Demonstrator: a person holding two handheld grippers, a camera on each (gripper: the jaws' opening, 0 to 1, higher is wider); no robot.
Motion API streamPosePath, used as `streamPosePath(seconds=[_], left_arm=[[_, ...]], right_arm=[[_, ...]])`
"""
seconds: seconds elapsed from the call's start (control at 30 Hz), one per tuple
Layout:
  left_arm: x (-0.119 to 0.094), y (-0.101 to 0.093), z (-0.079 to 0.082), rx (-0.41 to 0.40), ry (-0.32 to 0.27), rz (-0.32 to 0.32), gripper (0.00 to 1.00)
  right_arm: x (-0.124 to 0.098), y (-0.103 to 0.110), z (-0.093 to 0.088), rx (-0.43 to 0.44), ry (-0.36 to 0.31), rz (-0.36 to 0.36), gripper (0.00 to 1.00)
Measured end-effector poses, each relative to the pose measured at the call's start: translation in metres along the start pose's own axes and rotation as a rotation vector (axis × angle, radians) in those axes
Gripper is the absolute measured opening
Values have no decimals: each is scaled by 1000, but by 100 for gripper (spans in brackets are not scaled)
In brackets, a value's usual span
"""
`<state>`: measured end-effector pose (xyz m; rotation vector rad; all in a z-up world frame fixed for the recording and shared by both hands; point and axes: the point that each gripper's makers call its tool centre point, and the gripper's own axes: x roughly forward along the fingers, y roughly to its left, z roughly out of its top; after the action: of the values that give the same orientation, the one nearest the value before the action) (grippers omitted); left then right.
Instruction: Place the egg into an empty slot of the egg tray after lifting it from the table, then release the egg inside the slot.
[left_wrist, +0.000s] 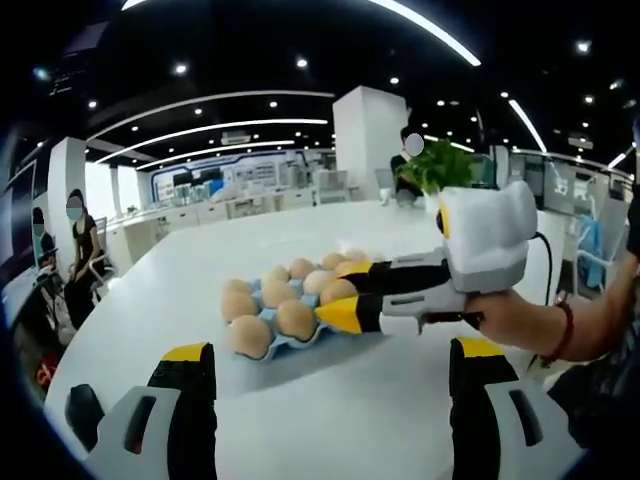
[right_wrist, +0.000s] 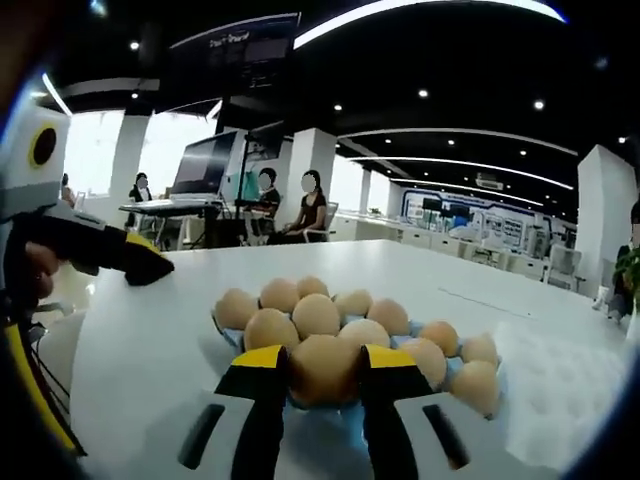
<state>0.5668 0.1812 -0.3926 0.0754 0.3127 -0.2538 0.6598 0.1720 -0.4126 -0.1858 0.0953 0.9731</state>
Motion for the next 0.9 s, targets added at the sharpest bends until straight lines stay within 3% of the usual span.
streamPosePath(seconds=[0.27,0.4,0.7,0.9], left_arm=[[0,-1,-2,1,5,-1,99],[1,-2,-3,5,11,-4,99],[0,-3,-2,7,8,-2,99],[-1,-4,-1,3,4,0,100]], right_arm=[[-4,-4,-2,52,-22,-28,32],[-6,2,-1,10,-41,-34,33],[-7,-5,-1,9,-39,-57,53],[-8,2,-1,19,-33,-19,62]])
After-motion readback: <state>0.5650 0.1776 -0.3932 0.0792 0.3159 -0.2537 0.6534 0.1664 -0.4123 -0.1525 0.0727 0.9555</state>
